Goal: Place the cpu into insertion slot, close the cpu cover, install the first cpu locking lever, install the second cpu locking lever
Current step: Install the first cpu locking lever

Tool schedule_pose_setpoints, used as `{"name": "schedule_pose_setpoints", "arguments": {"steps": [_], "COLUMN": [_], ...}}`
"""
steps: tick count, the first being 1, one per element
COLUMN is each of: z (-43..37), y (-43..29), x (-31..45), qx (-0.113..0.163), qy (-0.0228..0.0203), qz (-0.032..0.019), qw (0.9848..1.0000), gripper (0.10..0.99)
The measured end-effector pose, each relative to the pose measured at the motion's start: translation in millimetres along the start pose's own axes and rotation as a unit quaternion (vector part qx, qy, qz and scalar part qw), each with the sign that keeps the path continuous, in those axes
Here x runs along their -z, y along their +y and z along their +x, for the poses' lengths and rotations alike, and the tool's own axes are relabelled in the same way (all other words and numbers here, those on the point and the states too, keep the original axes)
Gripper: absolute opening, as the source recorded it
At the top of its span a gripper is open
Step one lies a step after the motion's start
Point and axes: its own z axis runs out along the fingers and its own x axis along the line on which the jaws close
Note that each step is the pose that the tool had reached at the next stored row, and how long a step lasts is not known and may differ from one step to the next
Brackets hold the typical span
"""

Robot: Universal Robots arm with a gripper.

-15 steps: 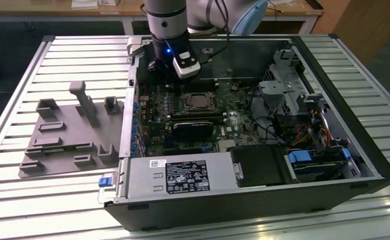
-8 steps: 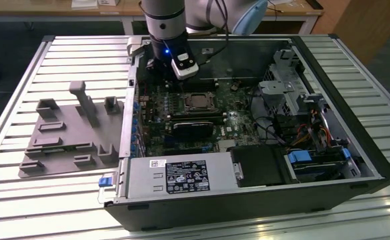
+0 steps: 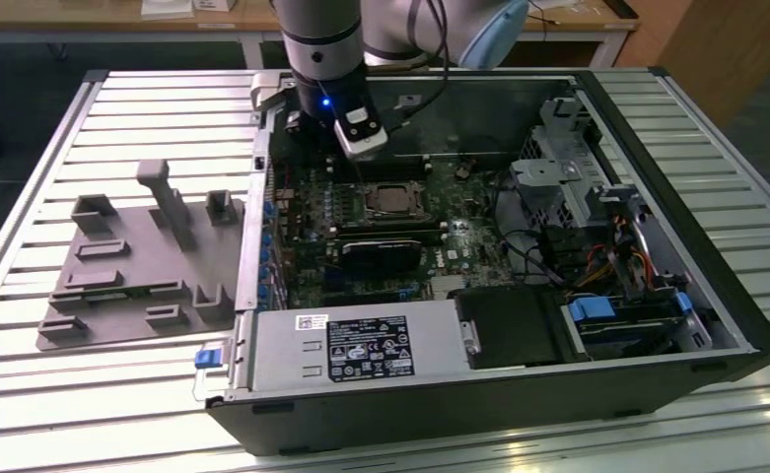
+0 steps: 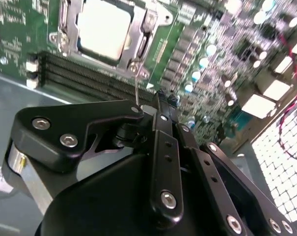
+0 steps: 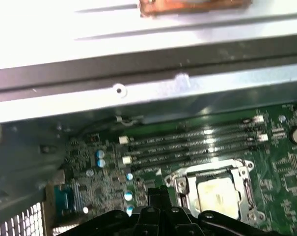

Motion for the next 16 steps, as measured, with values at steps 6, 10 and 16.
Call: {"name": "schedule_pose_setpoints", "arguments": {"steps": [6, 10, 16], "z": [2.2, 2.3, -1.5], "y": [-0.4, -0.4, 0.3], "x": [0.2, 0.2, -0.1], "qx": [-0.003, -0.003, -0.003], "qy": [0.0046, 0.0055, 0.0055], "qz": [-0.0264, -0.0315, -0.0316], "qw": [0.9996, 0.9995, 0.9995], "gripper": [0.102, 0.102, 0.102]}}
